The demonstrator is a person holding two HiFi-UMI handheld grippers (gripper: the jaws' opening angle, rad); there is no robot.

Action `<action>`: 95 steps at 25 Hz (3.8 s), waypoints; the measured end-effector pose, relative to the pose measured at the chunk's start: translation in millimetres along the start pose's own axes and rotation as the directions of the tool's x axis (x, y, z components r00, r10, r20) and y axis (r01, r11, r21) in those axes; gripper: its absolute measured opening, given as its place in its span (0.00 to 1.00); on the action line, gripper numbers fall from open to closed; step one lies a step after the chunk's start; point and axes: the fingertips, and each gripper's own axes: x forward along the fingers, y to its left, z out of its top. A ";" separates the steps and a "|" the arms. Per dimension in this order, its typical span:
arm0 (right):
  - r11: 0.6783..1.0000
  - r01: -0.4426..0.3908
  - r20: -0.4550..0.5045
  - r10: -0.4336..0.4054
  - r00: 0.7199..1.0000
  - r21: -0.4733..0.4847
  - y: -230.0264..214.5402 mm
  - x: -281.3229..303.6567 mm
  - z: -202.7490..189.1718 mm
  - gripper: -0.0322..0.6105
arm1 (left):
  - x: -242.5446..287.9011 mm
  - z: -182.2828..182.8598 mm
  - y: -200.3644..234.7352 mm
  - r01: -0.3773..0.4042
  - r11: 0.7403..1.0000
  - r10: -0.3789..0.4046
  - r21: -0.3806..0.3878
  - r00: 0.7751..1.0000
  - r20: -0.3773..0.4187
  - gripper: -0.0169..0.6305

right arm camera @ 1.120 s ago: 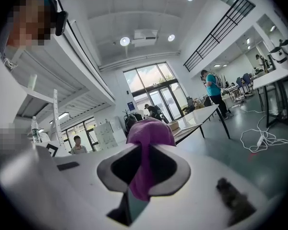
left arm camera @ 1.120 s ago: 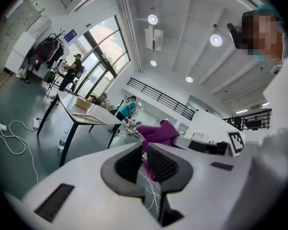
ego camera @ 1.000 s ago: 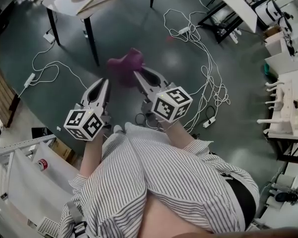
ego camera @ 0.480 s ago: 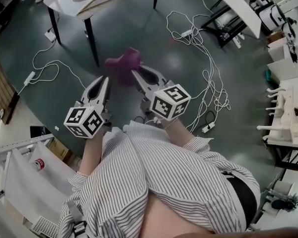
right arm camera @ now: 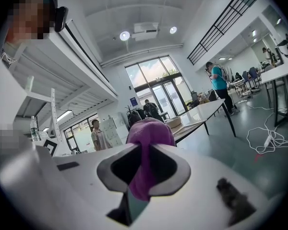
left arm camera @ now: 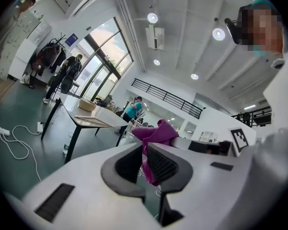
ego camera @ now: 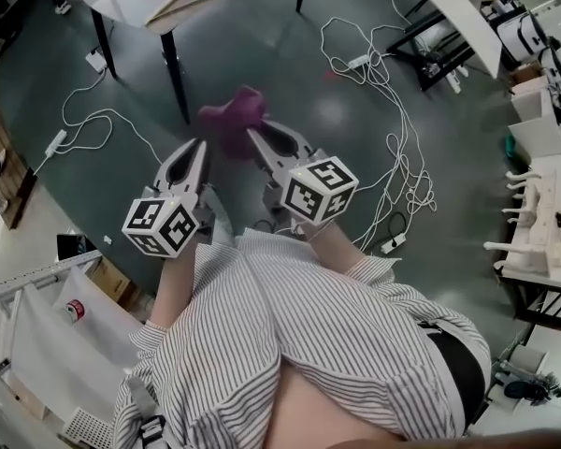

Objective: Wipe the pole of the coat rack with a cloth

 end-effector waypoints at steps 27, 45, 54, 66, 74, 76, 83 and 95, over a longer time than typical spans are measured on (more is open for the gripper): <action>0.996 0.081 0.011 -0.082 0.997 0.035 -84.2 313.9 79.4 0.14 | 170.3 158.0 250.8 0.050 0.999 -0.049 0.016 0.997 -0.066 0.08; 0.999 0.029 -0.032 -0.027 0.999 0.044 -196.3 471.4 139.7 0.14 | 321.8 226.0 353.5 -0.023 0.999 0.024 0.024 0.998 -0.061 0.07; 0.998 -0.061 -0.057 0.062 0.996 0.019 -263.4 549.9 199.9 0.14 | 419.4 278.7 389.1 -0.089 0.996 0.089 0.029 0.996 -0.008 0.07; 0.989 -0.147 -0.114 0.150 0.982 0.035 -296.8 602.7 211.9 0.14 | 455.3 296.5 424.8 -0.206 0.979 0.206 0.005 0.978 0.027 0.07; 0.989 -0.143 -0.135 0.148 0.980 0.045 -293.1 611.7 199.8 0.14 | 447.5 293.8 442.3 -0.231 0.973 0.231 -0.012 0.973 0.019 0.07; 0.990 -0.137 -0.136 0.142 0.980 0.045 -291.2 612.8 201.4 0.14 | 446.0 297.9 442.0 -0.227 0.974 0.227 -0.002 0.974 0.018 0.07; 0.993 -0.112 -0.158 0.118 0.980 0.045 -279.0 624.0 191.9 0.14 | 431.5 304.0 455.8 -0.219 0.975 0.219 0.023 0.976 0.003 0.07; 0.993 -0.106 -0.244 0.117 0.963 0.057 -265.6 652.3 156.9 0.14 | 401.5 285.7 498.7 -0.274 0.958 0.280 0.083 0.958 -0.067 0.07</action>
